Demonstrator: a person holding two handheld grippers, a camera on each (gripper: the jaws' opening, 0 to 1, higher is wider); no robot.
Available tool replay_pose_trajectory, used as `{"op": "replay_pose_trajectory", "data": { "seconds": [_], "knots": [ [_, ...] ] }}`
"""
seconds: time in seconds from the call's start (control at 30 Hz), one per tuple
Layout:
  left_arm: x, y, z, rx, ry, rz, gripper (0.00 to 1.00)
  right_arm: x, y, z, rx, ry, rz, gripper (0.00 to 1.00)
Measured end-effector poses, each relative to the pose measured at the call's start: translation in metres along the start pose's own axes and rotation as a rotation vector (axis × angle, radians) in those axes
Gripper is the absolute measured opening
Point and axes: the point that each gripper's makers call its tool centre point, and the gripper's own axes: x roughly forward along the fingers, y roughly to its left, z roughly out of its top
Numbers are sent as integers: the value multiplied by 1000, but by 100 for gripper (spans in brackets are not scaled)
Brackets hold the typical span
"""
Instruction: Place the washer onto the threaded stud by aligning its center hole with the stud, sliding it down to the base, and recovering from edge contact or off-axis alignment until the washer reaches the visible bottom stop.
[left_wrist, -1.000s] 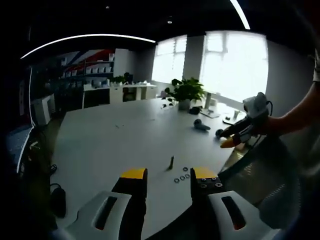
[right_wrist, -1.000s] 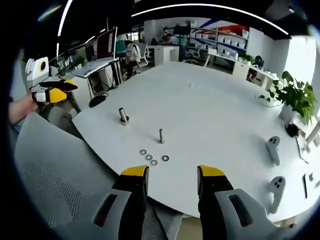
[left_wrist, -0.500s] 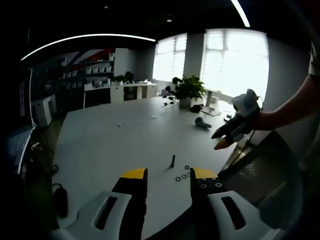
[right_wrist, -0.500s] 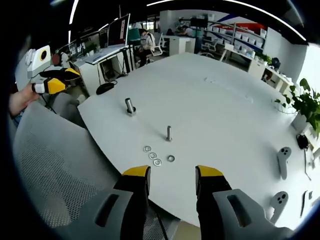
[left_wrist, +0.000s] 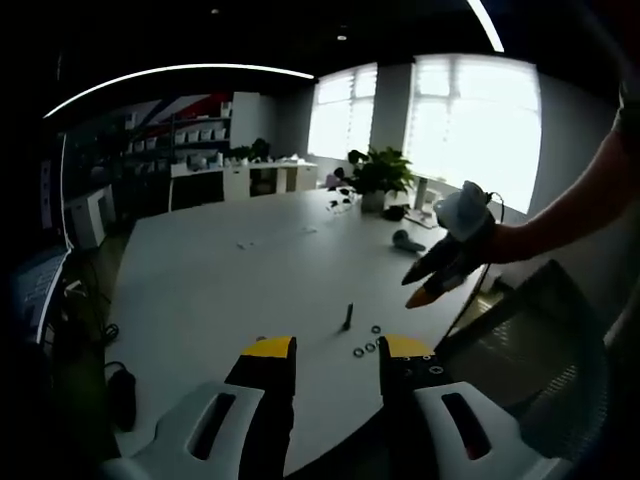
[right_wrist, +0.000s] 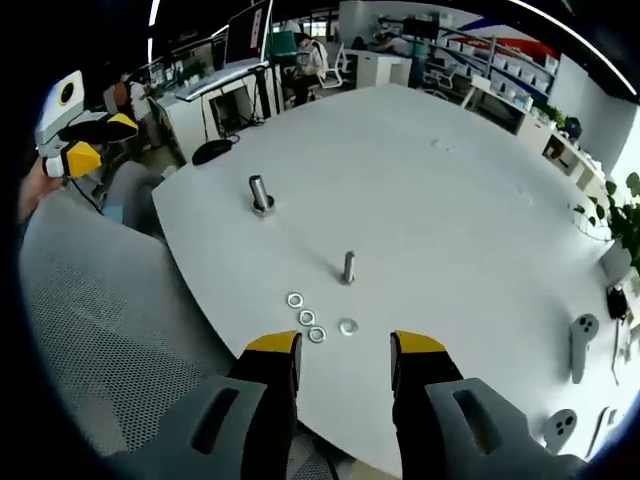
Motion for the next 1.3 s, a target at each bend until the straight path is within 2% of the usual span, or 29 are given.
{"op": "replay_pose_trajectory", "data": {
  "seconds": [0.1, 0.17, 0.53, 0.73, 1.0, 1.03, 1.07, 1.17, 1.3],
  "knots": [
    [0, 0, 0, 4, 0, 0, 31, 10, 8, -8, -20, 38, 24, 36],
    [0, 0, -1, 11, 7, 4, 31, 17, 10, -19, -67, 92, 32, 35],
    [1, 1, -5, 28, 29, 15, 31, 48, 25, -52, -129, 213, 95, 29],
    [2, 2, -7, 17, 39, 18, 31, 61, 22, -57, -95, 247, 97, 28],
    [4, -1, -12, 27, 62, 11, 31, 71, 27, -65, -140, 297, 117, 28],
    [4, 0, -12, 25, 63, 11, 31, 71, 25, -67, -170, 314, 110, 27],
    [4, 0, -12, 22, 65, 11, 31, 74, 23, -63, -207, 293, 103, 26],
    [4, 0, -13, 19, 68, 11, 31, 75, 23, -60, -176, 296, 110, 26],
    [5, 0, -13, 19, 70, 8, 31, 78, 26, -56, -222, 305, 119, 26]
  ]
}}
